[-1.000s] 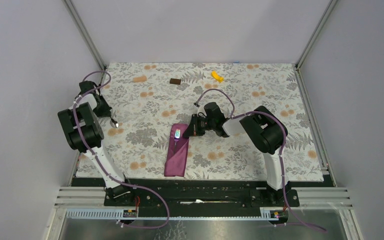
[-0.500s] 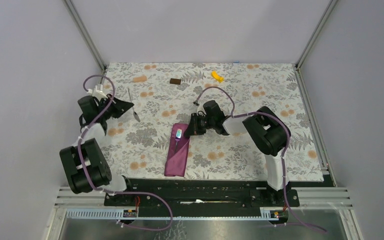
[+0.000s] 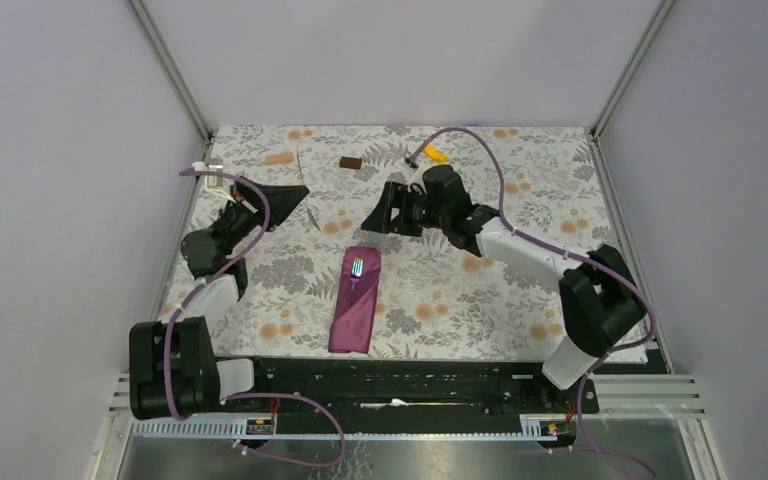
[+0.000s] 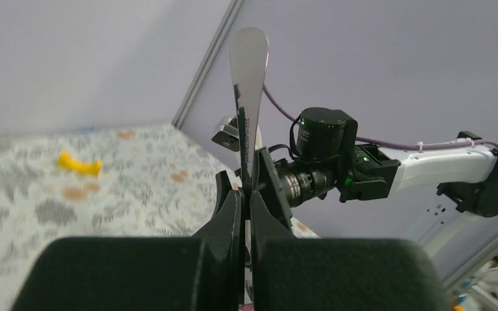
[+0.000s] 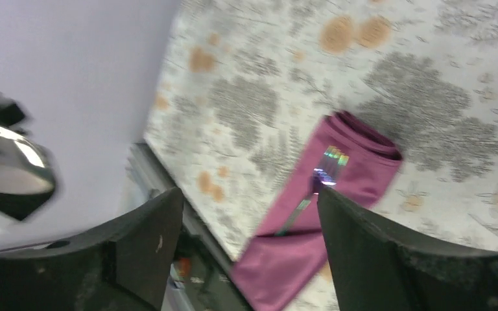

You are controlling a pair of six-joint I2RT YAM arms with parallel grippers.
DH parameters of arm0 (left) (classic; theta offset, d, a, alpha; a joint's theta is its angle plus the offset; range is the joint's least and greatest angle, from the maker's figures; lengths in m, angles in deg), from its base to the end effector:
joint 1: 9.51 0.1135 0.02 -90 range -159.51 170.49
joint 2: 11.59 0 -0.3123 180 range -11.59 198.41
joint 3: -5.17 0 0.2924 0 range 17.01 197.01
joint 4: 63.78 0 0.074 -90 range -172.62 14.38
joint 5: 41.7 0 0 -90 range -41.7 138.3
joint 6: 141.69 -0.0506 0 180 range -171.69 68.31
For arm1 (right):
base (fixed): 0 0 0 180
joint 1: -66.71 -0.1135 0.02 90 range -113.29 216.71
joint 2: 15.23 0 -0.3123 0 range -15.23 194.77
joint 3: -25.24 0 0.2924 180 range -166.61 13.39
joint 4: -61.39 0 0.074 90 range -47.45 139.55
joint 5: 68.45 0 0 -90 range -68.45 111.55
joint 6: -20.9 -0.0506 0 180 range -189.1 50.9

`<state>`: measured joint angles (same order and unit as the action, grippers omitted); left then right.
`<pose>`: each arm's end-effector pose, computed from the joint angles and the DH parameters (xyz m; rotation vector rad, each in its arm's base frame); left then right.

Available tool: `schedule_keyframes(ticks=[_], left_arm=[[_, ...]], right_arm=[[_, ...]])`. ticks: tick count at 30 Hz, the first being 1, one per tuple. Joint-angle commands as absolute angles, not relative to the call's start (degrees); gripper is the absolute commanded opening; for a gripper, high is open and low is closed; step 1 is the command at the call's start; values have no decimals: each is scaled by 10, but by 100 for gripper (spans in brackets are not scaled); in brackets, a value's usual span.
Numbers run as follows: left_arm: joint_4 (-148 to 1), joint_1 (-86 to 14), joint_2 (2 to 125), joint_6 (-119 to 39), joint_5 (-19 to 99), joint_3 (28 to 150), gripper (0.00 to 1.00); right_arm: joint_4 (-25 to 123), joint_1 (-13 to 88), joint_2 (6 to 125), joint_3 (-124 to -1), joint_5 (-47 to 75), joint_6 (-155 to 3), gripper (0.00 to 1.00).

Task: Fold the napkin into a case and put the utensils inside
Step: Pass from the left arm to the right

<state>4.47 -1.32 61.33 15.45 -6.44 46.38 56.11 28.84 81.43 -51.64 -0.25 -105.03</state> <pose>0.2632 -0.0039 0.3198 0.1886 1.3208 -1.3282 0.3366 0.2855 0.2735 -0.3028 2.1665 1.1639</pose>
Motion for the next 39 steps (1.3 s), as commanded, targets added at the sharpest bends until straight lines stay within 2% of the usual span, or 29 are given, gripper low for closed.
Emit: schedule_keyframes(ticks=[1,6,13,20,24,35,39], left_arm=[[153,-61,540,69,32,445,0],[154,-103,494,-20,120,439,0],[158,-136,470,-93,175,449,0],[159,-152,468,-116,194,454,0],[160,-160,462,-124,196,442,0],[160,-163,444,-135,216,410,0],[160,-164,443,-140,216,407,0]], right_arm=[[608,283,745,-527,-19,-1224,85],[847,258,699,-451,33,-1525,92],[965,203,744,-458,105,-1783,89],[977,161,787,-500,146,-1870,78],[1021,159,809,-502,163,-1906,63],[1069,146,833,-499,174,-1958,48],[1075,134,841,-504,179,-1962,38]])
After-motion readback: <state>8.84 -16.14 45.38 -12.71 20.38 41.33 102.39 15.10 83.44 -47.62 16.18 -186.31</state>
